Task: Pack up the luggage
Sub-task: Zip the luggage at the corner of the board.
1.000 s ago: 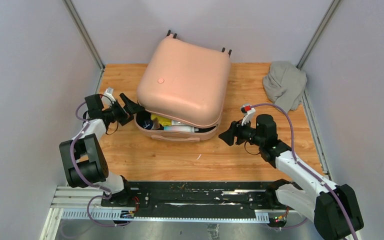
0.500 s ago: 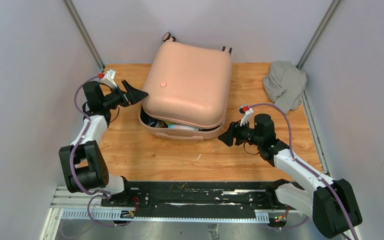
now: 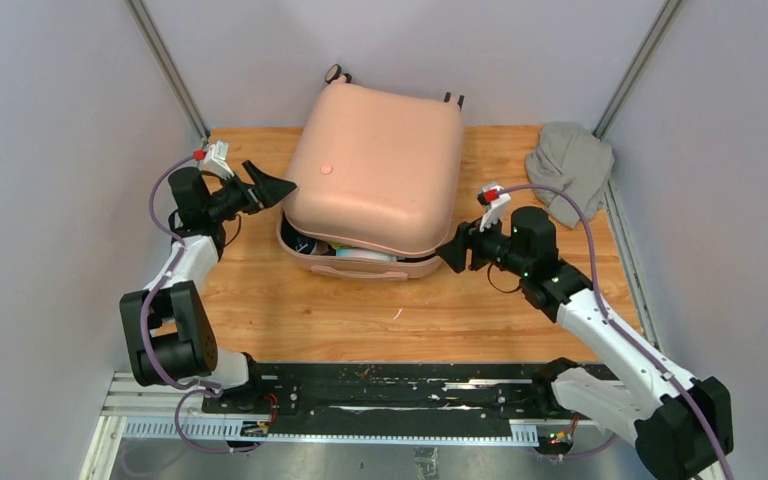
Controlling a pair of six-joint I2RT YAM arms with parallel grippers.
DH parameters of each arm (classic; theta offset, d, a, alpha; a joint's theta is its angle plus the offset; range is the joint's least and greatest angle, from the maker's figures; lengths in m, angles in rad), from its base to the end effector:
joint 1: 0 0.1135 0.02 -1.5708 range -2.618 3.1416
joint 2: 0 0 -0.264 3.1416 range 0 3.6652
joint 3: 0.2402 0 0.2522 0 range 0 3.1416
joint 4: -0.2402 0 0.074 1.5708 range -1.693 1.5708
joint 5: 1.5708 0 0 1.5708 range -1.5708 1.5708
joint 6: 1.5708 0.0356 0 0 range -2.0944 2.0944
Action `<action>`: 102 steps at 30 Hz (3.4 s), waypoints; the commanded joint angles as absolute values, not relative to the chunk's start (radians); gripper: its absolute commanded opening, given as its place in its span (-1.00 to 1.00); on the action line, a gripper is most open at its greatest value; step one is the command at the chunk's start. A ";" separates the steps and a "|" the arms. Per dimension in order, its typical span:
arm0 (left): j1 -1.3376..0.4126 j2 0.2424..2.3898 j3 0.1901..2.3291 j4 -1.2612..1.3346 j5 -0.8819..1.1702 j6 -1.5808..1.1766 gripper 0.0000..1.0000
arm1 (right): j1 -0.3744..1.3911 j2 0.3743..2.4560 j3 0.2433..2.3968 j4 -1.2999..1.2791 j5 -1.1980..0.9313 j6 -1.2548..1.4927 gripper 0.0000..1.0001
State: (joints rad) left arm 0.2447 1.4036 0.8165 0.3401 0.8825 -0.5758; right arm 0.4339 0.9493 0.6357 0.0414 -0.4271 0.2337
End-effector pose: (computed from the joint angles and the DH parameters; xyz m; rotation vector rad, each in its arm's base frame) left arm 0.3044 0.0477 0.2645 -0.1062 1.8409 -1.0284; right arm 0.1937 0.1060 0.2810 -0.4958 1.8397 0.8528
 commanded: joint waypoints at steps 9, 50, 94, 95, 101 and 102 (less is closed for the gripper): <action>0.236 1.432 0.689 0.474 0.866 -0.686 1.00 | 0.843 1.120 0.942 -0.170 0.115 -0.085 0.33; 0.216 1.223 1.021 -0.332 0.688 -0.099 1.00 | 0.598 0.866 0.667 -0.235 -0.185 0.157 0.58; 0.282 1.408 0.753 -0.178 0.743 0.113 0.10 | 0.407 1.135 0.550 0.287 -0.332 0.028 -1.00; 0.279 1.407 0.752 -0.179 0.742 0.116 0.00 | 0.408 1.133 0.551 0.278 -0.319 0.026 -1.00; 0.272 1.401 0.746 -0.181 0.737 0.126 -0.42 | 0.408 1.123 0.553 0.251 -0.314 0.017 -0.72; 0.271 1.400 0.746 -0.182 0.736 0.126 -0.47 | 0.408 1.122 0.553 0.251 -0.310 0.016 -0.60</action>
